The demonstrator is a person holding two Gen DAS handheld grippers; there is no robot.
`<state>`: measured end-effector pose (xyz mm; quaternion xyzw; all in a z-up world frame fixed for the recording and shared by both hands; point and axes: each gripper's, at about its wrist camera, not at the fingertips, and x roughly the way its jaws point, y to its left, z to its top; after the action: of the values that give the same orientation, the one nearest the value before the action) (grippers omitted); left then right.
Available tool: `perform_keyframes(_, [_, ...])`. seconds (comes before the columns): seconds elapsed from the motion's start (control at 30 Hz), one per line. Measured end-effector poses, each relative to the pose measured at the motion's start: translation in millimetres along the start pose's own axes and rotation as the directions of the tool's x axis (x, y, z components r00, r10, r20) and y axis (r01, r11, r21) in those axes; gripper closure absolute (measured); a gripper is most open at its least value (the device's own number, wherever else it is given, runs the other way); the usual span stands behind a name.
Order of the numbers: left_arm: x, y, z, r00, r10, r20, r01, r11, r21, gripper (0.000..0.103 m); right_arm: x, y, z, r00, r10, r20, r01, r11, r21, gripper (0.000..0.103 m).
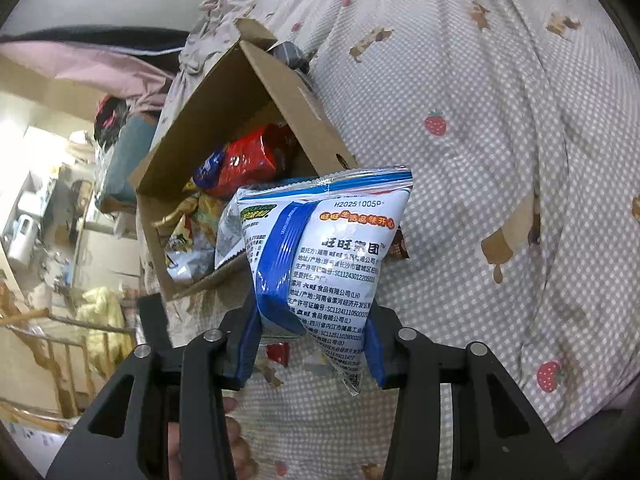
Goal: Organize snacks
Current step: 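Grasp the white bar with red end with the left tool while the right tool holds the Wangwang bag, then carry the Wangwang bag and white bar over the box and open both tools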
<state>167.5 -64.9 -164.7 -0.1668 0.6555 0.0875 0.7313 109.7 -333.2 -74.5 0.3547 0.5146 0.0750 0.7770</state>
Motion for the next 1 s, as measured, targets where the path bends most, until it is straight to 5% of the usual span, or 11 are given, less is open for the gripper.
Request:
perform_keyframes(0.23, [-4, 14, -6, 0.999, -0.035, 0.007, 0.034, 0.998, 0.058, 0.068, -5, 10, -2, 1.000, 0.017, 0.012, -0.017, 1.000, -0.019, 0.057])
perform_keyframes(0.77, [-67, 56, -48, 0.995, -0.061, 0.083, 0.041, 0.972, 0.230, 0.077, 10, 29, -24, 0.999, -0.008, -0.049, 0.003, 0.995, -0.104, 0.057])
perform_keyframes(1.0, [-121, 47, -16, 0.972, -0.143, 0.186, 0.090, 0.959, 0.269, 0.078, 9, 32, -22, 0.999, -0.001, -0.046, -0.004, 0.992, -0.127, 0.057])
